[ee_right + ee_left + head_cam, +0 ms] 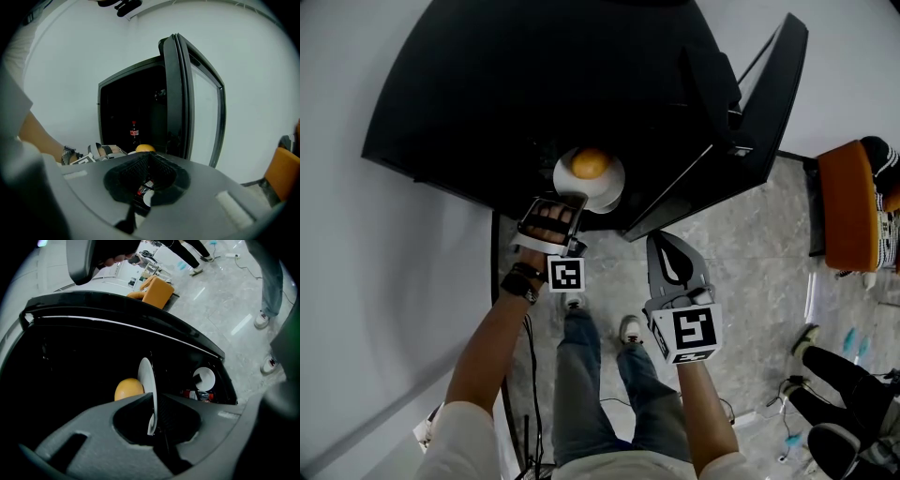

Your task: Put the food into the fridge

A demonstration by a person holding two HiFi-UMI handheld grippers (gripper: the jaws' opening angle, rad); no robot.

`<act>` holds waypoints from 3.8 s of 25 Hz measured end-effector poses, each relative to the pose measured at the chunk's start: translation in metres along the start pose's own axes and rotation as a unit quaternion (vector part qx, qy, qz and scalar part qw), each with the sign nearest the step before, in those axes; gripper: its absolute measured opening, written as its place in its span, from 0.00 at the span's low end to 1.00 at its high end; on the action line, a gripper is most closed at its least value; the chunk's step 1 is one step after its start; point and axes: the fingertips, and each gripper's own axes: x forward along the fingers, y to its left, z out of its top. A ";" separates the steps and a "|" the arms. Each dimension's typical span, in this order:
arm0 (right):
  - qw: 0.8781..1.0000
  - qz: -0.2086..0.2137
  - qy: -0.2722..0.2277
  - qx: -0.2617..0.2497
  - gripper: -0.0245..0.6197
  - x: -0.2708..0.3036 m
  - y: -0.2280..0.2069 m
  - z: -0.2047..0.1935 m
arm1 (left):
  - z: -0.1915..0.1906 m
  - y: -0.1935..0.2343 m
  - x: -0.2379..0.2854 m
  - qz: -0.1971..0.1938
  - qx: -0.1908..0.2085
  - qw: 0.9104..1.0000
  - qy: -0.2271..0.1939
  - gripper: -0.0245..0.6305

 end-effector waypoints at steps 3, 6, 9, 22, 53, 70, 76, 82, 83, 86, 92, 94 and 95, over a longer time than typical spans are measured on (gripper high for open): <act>1.000 0.003 -0.002 0.002 0.05 0.001 0.000 0.000 | 0.001 -0.004 0.005 -0.010 -0.007 1.000 0.000 0.07; 1.000 0.004 -0.001 0.003 0.05 0.001 0.000 -0.001 | 0.002 -0.004 0.009 -0.009 -0.007 1.000 0.002 0.07; 1.000 0.003 0.003 0.002 0.05 0.001 -0.002 -0.003 | 0.001 -0.002 0.017 -0.016 -0.015 1.000 0.006 0.07; 1.000 0.016 0.010 -0.015 0.05 0.001 0.003 0.002 | 0.005 -0.012 0.045 -0.108 -0.065 0.992 0.022 0.33; 1.000 -0.017 0.010 -0.012 0.05 -0.026 -0.024 0.010 | 0.002 -0.005 0.046 -0.160 -0.138 0.977 0.023 0.66; 0.998 0.022 -0.033 -0.057 0.05 -0.069 -0.005 0.082 | 0.002 0.061 -0.060 -0.102 -0.250 0.962 0.037 0.33; 0.996 0.036 -0.038 -0.071 0.05 -0.085 0.004 0.096 | 0.006 0.090 -0.100 -0.062 -0.340 0.938 0.031 0.20; 0.994 0.054 -0.046 -0.086 0.05 -0.096 0.021 0.114 | 0.009 0.107 -0.143 -0.036 -0.429 0.903 0.018 0.11; 0.993 0.056 -0.047 -0.087 0.05 -0.098 0.024 0.118 | 0.009 0.110 -0.151 -0.032 -0.439 0.898 0.017 0.09; 0.993 0.063 -0.050 -0.092 0.05 -0.103 0.030 0.128 | 0.009 0.119 -0.172 -0.024 -0.473 0.881 0.008 0.04; 0.991 0.070 -0.057 -0.094 0.05 -0.114 0.035 0.148 | 0.015 0.138 -0.216 -0.025 -0.552 0.833 -0.025 0.04; 0.990 0.074 -0.061 -0.098 0.05 -0.119 0.039 0.155 | 0.016 0.148 -0.232 -0.020 -0.568 0.822 -0.041 0.04; 0.990 0.076 -0.063 -0.102 0.05 -0.122 0.040 0.158 | 0.017 0.153 -0.240 -0.017 -0.577 0.815 -0.049 0.04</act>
